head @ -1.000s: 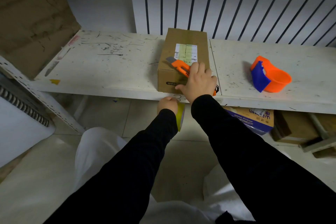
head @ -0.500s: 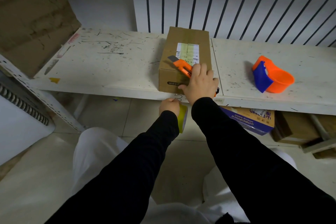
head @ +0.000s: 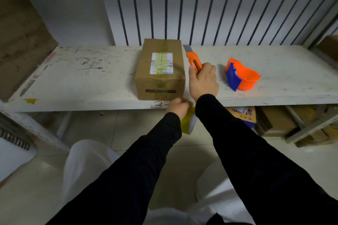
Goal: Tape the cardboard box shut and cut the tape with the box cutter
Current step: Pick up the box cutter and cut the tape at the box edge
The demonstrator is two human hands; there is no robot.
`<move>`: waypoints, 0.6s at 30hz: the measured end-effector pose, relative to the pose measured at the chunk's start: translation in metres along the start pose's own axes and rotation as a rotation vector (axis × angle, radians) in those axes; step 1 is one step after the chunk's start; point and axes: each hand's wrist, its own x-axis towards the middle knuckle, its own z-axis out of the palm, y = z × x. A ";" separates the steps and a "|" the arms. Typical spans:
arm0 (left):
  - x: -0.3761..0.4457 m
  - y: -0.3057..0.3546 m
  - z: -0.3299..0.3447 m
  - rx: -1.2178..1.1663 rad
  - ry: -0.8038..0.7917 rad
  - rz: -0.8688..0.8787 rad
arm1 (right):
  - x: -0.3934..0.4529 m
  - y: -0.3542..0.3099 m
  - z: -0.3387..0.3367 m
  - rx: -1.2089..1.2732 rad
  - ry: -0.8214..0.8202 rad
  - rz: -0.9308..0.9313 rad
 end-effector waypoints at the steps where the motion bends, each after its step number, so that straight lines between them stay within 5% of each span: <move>1: -0.001 0.006 0.007 -0.001 -0.020 0.027 | 0.006 0.005 -0.006 0.024 0.021 0.044; 11: 0.020 0.053 0.055 0.301 -0.056 0.264 | 0.049 0.072 -0.032 0.218 -0.070 0.433; 18: 0.054 0.062 0.073 0.807 -0.026 0.388 | 0.063 0.101 -0.016 0.223 -0.138 0.423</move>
